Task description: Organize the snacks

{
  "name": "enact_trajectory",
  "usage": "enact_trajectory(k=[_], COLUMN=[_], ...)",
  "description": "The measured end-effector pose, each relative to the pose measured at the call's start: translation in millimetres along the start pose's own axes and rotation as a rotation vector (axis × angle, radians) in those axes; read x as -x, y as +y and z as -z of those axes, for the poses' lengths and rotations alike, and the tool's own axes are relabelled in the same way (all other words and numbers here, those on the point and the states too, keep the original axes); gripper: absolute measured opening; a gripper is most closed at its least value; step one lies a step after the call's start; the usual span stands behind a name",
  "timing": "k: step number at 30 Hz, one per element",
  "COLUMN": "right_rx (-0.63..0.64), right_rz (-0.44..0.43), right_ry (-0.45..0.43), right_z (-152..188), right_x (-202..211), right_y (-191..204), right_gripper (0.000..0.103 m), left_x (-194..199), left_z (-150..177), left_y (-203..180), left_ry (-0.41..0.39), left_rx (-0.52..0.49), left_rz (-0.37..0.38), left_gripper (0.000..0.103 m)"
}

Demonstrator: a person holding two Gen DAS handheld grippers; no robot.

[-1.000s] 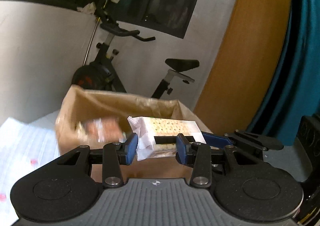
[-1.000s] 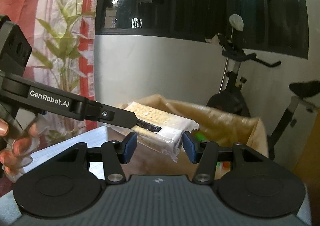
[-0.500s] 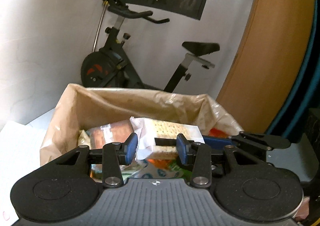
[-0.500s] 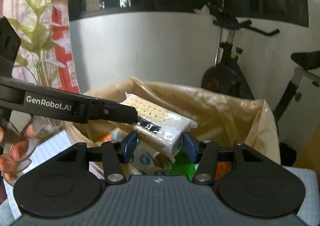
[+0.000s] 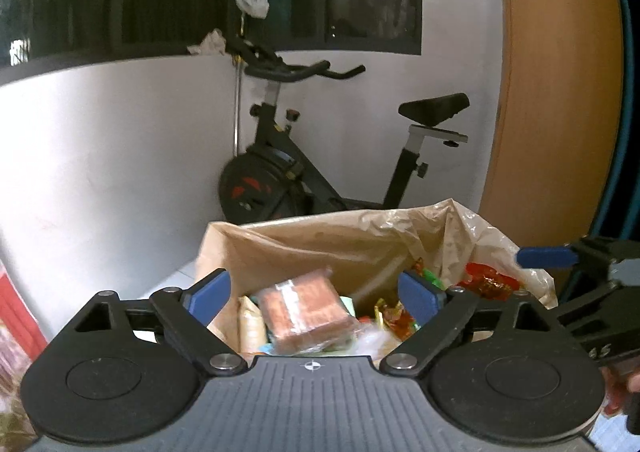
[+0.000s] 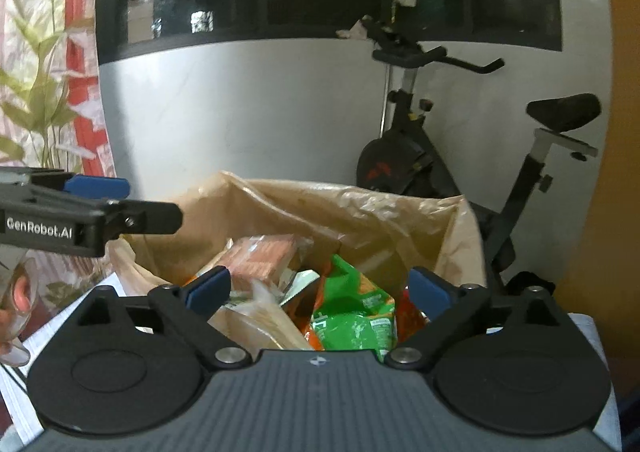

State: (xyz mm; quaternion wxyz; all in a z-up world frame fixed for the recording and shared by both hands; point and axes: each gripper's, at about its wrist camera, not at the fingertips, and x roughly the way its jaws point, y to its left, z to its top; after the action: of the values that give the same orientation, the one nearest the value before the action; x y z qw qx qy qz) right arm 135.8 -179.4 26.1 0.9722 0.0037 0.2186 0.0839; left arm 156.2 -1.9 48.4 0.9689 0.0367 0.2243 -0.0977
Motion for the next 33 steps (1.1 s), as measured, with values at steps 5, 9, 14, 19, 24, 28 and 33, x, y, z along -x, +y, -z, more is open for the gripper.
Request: enact_trajectory(k=[5,9,14,19,24,28,33], right_rx=[-0.015,-0.019,-0.06,-0.077,-0.09,-0.075,-0.071], right_rz=[0.018,0.046,0.053,0.059,0.055,0.046,0.059], right_ry=[-0.044,-0.071,-0.108,-0.13,-0.132,-0.129,-0.119], right_z=[-7.0,-11.8,-12.4,-9.4,-6.7,-4.5,-0.4], right_x=[28.7,50.4,74.9,94.2,106.4,113.5,115.0], right_y=[6.7,15.6,19.0,23.1,28.3,33.0,37.0], right_gripper=[0.102,0.102,0.103,0.103,0.103,0.103,0.103], left_x=[25.7,50.9,80.9,104.8,121.2,126.1,131.2], left_z=[-4.4,-6.5,-8.9,-12.1,-8.6,-3.1,-0.1], left_y=[-0.7,-8.6,-14.9,-13.8,-13.7,-11.3,-8.4], left_ry=[-0.03,-0.08,-0.132,-0.158,-0.162,-0.149,-0.128], left_rx=[0.026,-0.003,-0.018,0.022,0.043,0.059,0.085], left_rz=[-0.001,-0.023,-0.04,-0.027,-0.041,-0.055,-0.079], left_gripper=[0.093,0.094,0.094,0.094,0.094,0.094,0.094])
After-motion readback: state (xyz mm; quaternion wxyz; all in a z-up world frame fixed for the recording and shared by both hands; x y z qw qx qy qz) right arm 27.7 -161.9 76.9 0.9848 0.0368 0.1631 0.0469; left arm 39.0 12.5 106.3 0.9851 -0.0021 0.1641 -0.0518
